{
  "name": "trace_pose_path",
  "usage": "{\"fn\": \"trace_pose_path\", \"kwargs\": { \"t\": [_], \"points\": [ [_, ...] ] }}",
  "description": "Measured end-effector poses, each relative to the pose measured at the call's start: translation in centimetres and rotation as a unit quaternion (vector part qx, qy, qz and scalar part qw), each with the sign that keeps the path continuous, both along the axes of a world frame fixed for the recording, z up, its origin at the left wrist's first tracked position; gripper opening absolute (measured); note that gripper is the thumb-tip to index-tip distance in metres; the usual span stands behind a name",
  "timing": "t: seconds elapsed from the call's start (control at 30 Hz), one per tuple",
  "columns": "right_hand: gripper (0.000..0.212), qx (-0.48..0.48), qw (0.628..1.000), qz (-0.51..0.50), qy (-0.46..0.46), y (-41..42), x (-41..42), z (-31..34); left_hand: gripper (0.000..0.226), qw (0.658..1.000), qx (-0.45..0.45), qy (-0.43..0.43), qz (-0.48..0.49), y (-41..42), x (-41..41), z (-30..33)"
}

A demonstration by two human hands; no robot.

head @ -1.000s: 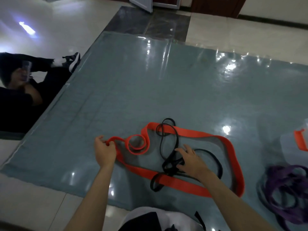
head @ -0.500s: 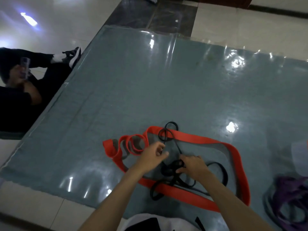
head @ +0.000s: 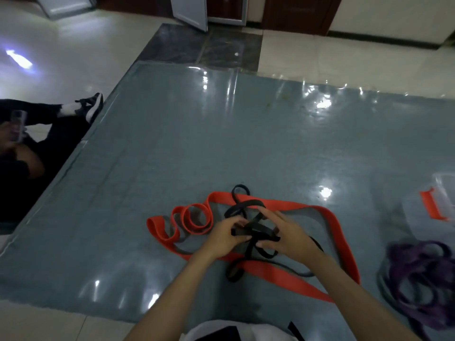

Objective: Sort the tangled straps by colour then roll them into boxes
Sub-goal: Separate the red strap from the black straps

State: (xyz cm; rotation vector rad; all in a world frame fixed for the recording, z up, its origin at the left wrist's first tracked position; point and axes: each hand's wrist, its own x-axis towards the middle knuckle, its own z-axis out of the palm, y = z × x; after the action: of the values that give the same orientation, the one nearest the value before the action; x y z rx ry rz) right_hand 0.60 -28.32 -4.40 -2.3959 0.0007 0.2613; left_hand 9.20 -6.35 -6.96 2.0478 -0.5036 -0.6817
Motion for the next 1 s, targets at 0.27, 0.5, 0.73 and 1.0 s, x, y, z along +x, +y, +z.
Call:
{"fn": "trace_pose_path", "kwargs": {
  "t": [0.27, 0.5, 0.73, 1.0],
  "points": [
    [0.061, -0.038, 0.982, -0.173, -0.067, -1.0, -3.3, -0.5, 0.046, 0.956, -0.123, 0.140, 0.226, 3.6, 0.2, 3.7],
    [0.021, -0.061, 0.941, -0.312, -0.112, -4.5, -5.8, 0.3, 0.029, 0.892, -0.150, 0.214, 0.368, 6.8, 0.7, 7.3],
    [0.024, 0.133, 0.935, -0.264, -0.196, -1.3, -4.2, 4.7, 0.033, 0.850, -0.276, 0.354, 0.277, 7.9, -0.1, 8.7],
    [0.016, 0.157, 0.898, -0.344, -0.226, -0.3, -0.5, 5.9, 0.024, 0.868, -0.387, 0.150, 0.271, 7.2, -0.2, 12.0]
  ]
}}
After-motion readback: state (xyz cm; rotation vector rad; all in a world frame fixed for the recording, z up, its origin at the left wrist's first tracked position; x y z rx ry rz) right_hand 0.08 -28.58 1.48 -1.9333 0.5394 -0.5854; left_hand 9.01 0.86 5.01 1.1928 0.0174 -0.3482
